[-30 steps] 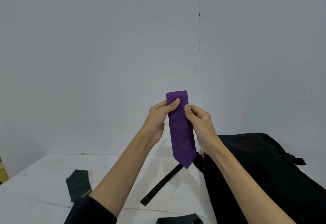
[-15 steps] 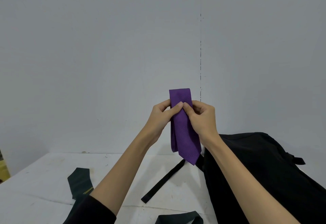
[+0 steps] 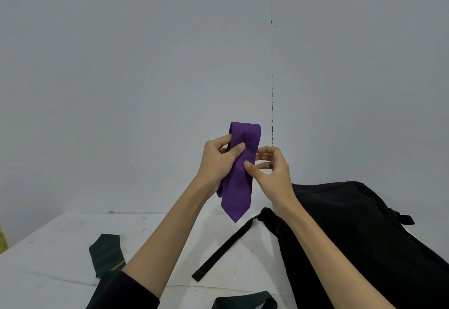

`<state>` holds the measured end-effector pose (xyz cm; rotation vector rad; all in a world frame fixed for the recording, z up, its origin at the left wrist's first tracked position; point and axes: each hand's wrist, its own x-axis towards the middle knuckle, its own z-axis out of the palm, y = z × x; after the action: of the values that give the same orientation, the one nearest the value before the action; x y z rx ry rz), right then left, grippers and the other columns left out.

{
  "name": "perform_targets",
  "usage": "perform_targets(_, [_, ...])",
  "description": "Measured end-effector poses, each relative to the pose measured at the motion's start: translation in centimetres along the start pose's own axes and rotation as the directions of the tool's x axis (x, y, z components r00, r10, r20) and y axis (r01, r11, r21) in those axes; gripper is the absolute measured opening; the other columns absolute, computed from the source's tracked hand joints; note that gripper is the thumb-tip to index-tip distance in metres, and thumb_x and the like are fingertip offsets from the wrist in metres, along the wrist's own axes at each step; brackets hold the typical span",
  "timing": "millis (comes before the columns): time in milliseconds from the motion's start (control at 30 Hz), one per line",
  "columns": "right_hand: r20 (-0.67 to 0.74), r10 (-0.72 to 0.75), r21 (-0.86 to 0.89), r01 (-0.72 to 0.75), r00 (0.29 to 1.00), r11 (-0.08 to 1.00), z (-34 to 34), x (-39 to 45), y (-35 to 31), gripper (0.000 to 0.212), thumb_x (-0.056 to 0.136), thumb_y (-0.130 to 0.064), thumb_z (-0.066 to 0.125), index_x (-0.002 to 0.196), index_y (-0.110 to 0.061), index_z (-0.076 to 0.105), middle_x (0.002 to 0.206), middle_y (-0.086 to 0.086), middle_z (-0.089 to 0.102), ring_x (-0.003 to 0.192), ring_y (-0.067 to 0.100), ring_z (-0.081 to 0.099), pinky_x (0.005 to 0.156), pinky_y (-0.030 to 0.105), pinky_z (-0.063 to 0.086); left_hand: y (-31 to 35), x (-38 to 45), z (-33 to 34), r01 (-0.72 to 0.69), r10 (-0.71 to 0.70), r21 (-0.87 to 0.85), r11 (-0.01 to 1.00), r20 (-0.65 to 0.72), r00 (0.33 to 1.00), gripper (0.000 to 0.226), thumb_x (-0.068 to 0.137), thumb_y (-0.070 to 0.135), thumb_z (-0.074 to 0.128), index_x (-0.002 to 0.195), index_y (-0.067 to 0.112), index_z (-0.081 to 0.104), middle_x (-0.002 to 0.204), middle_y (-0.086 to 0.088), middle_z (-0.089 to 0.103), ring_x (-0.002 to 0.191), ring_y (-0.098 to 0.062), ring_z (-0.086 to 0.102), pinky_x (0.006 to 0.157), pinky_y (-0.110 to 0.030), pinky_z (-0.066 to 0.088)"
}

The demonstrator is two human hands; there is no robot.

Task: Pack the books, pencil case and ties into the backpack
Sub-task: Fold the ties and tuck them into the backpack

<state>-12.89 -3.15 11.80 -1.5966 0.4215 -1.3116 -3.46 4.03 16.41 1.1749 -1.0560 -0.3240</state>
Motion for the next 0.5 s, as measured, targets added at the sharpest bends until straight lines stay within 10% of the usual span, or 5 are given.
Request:
perform_targets(233, [0.303,0.193,0.149,-0.247,0.933,0.957,-0.57,0.53,0.31,0.035,0.08,-0.011,0.072,0.113,-0.012,0.061,0.1,0.001,0.071,0.094,0.015,0.066,0.08,0.025,0.053,0.1,0.19,0.66,0.0,-0.002,-0.07,0.998,-0.024,1.0,0.015,0.09,0.0,0.057,0.093,0.011,0.066,0.086,-0.002,0.067,0.079,-0.013,0.063,0.072,-0.022,0.055])
perform_targets(500, [0.302,0.125,0.261,-0.208,0.945,0.943,0.25,0.76,0.01,0.018,0.083,-0.005,0.068,0.098,-0.014,0.067,0.088,0.0,0.073,0.08,0.013,0.069,0.072,0.023,0.054,0.1,0.77,0.33,0.19,-0.2,-0.403,0.895,0.017,0.98,0.034,0.089,0.013,0.063,0.116,0.015,0.041,0.1,-0.01,0.065,0.082,-0.018,0.063,0.076,-0.03,0.055])
